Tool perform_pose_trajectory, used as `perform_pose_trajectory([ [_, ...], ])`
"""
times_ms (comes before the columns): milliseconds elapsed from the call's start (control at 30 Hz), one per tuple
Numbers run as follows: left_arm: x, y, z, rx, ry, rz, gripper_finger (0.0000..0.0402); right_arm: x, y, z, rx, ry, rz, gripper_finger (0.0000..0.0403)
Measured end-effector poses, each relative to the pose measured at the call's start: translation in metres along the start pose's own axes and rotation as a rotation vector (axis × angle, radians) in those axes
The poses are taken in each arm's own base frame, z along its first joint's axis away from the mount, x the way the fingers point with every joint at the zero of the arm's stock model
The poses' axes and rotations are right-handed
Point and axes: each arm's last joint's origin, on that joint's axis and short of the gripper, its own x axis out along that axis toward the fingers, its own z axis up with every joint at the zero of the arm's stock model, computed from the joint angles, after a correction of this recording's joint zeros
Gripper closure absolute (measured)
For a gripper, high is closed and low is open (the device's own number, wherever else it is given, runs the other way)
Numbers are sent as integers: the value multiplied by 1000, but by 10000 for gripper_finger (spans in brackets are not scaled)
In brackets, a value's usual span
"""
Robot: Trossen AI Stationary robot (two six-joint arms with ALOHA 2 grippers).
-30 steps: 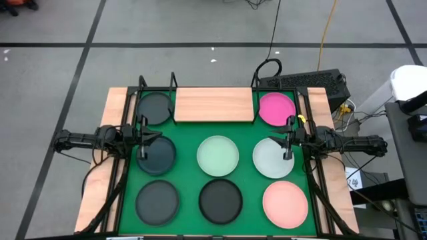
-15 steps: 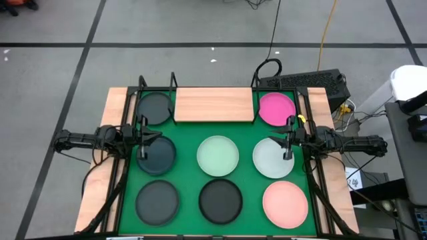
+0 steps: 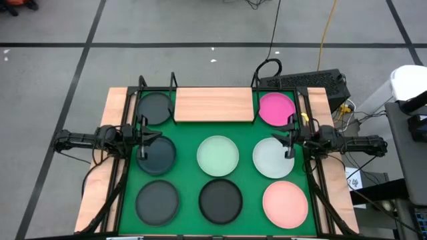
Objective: Place and stack plates onto a shelf
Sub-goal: Put the pink plate on the shelf
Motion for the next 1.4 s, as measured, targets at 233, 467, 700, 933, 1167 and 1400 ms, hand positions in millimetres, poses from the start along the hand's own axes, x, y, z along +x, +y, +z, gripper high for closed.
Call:
perform_pose_trajectory([
  [233, 0, 0, 0, 0, 0, 0, 385, 3, 0, 4, 0, 70, 9, 310],
  [467, 0, 0, 0, 0, 0, 0, 385, 23, -1, 34, -85, 205, -37, 310],
  [700, 0, 0, 0, 0, 0, 0, 385, 52, -1, 39, -164, 385, -137, 310],
  [933, 0, 0, 0, 0, -1, 0, 385, 68, 1, 20, -198, 540, -163, 310],
  [1167, 0, 0, 0, 0, -1, 0, 385, 66, -16, -5, -173, 761, -317, 310],
  [1400, 0, 0, 0, 0, -1, 0, 385, 53, -33, -26, -170, 1027, -416, 309],
])
